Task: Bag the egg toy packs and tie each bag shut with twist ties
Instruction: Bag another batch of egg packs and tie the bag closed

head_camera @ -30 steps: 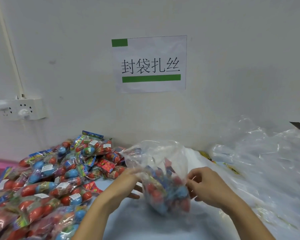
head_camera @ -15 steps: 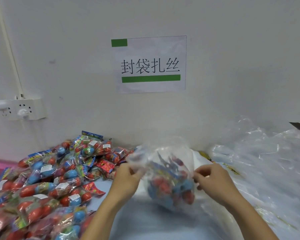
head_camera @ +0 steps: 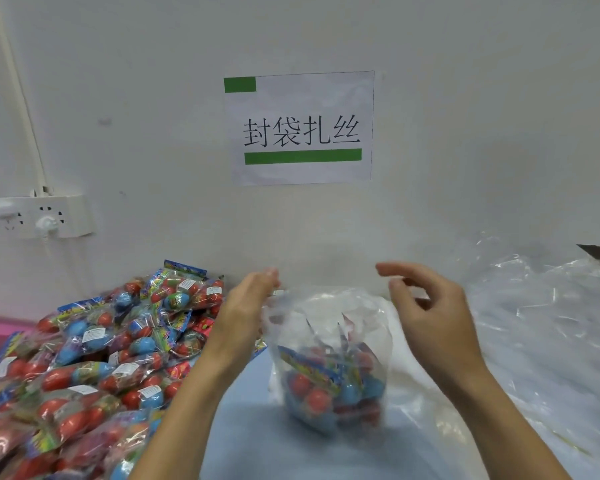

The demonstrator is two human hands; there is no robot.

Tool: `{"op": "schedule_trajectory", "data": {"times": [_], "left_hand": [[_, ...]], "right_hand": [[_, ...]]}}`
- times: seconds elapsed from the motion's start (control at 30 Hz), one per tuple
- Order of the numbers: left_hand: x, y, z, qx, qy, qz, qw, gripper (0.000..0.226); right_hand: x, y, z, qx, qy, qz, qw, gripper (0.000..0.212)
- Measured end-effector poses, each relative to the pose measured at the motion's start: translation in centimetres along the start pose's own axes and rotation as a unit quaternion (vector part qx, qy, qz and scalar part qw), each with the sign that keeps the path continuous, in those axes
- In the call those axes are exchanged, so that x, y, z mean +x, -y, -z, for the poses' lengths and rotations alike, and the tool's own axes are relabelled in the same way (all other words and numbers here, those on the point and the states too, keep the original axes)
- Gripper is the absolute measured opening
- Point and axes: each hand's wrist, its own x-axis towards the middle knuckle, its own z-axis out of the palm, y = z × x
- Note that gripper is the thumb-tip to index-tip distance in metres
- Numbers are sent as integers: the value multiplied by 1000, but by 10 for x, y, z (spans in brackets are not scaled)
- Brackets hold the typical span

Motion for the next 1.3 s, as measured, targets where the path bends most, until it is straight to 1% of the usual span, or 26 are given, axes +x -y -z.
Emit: {"op": "schedule_trajectory", "data": {"times": [0.03, 0.07, 0.1, 0.13, 0.17, 0.2, 0.3, 0.37, 0.4, 0.5, 0.57, 0.63, 0.77, 0.83, 0.9, 0.97, 1.03, 1.07, 1.13, 1.23, 1.27, 1.3], "left_hand": [[0, -3, 2, 67, 30, -4, 997, 38], [-1, -4, 4, 154, 64, -2, 986, 29], [-1, -4, 5, 238, 91, -5, 967, 18], [-1, -4, 5, 294, 110, -15, 949, 10], [-1, -3, 4, 318, 119, -29, 940, 10], [-2, -3, 4, 319, 116, -39, 940, 14], [-4, -11, 1, 272, 96, -61, 955, 21], [-4, -15, -1, 253, 115, -59, 959, 20], [-5, -17, -2, 248, 126, -56, 959, 19], [-8, -19, -4, 218, 149, -40, 964, 17], [-9, -21, -4, 216, 156, -29, 963, 17], [-9, -21, -3, 221, 165, -23, 961, 17], [-7, -21, -1, 209, 176, -12, 962, 25], [-6, -22, -1, 203, 171, -11, 964, 31], [-5, -21, -2, 183, 163, 3, 969, 29], [-5, -19, -3, 154, 165, 24, 974, 28], [-7, -17, -5, 150, 173, 42, 973, 30], [-7, -17, -4, 143, 175, 52, 973, 31], [-6, -16, -2, 113, 176, 69, 975, 33], [-3, -15, 5, 98, 148, 80, 981, 29], [-2, -15, 6, 96, 142, 83, 982, 27], [-2, -14, 7, 95, 141, 85, 982, 26]], "right_hand": [[-2, 8, -4, -16, 42, 24, 999, 25], [-6, 13, -9, -40, 95, 41, 994, 24], [-11, 17, -14, -62, 150, 48, 986, 23], [-15, 18, -18, -80, 200, 41, 976, 25], [-18, 17, -21, -106, 237, 31, 965, 30], [-21, 16, -23, -141, 260, 29, 955, 36], [-23, 11, -26, -230, 289, 27, 929, 51], [-23, 9, -29, -244, 305, -5, 921, 71], [-24, 9, -31, -242, 320, -22, 916, 76], [-30, 13, -36, -225, 390, -76, 890, 71], [-31, 14, -40, -229, 425, -91, 871, 69], [-31, 11, -43, -213, 415, -82, 881, 69], [-29, 10, -44, -179, 338, -64, 922, 69], [-29, 10, -45, -178, 328, -52, 926, 68], [-30, 8, -48, -189, 353, -43, 915, 66], [-34, 7, -53, -205, 393, -35, 896, 64], [-37, 8, -56, -211, 433, -38, 875, 61], [-36, 10, -54, -199, 437, -40, 877, 62], [-32, 14, -46, -159, 412, -68, 894, 62], [-21, 14, -33, -82, 304, -112, 943, 61], [-19, 14, -30, -92, 271, -102, 953, 59], [-17, 13, -29, -121, 255, -85, 956, 58]]}}
